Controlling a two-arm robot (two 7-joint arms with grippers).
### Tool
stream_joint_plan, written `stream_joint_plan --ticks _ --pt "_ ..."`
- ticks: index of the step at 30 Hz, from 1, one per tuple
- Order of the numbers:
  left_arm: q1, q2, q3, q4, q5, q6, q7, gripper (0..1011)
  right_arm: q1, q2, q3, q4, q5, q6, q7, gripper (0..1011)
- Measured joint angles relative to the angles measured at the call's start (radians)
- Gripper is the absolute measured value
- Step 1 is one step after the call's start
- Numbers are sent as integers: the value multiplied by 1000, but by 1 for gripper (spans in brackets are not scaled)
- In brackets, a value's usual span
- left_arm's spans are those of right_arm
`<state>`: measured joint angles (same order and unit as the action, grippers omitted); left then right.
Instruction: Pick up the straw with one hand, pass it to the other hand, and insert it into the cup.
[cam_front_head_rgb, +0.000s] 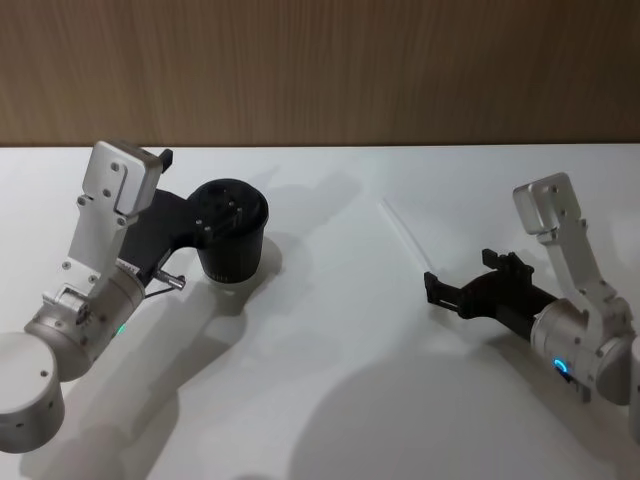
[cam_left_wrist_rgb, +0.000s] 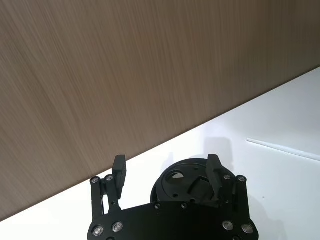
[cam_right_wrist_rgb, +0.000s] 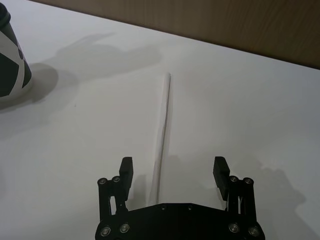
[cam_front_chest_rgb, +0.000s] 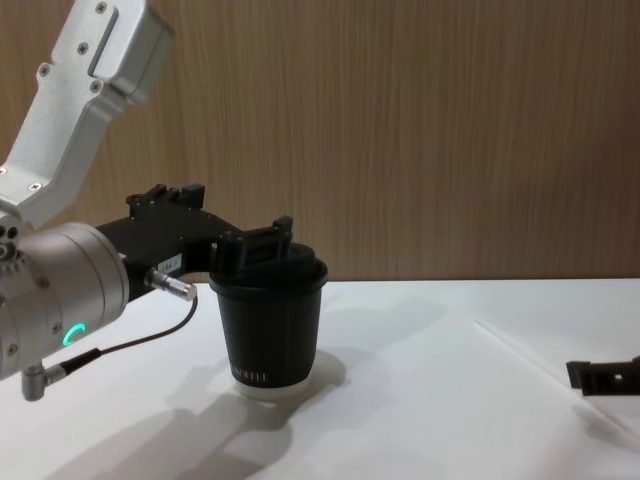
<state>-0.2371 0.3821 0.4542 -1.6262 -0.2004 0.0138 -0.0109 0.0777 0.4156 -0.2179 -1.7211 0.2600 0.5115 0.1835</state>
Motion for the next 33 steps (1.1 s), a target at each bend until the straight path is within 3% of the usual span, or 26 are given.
stream_joint_plan --ticks 23,33 --pt "0 0 0 0 0 0 0 1003 -5 -25 -12 13 -30 25 -7 992" --pt "0 0 0 0 0 0 0 1003 -7 -30 -13 18 -39 29 -5 743"
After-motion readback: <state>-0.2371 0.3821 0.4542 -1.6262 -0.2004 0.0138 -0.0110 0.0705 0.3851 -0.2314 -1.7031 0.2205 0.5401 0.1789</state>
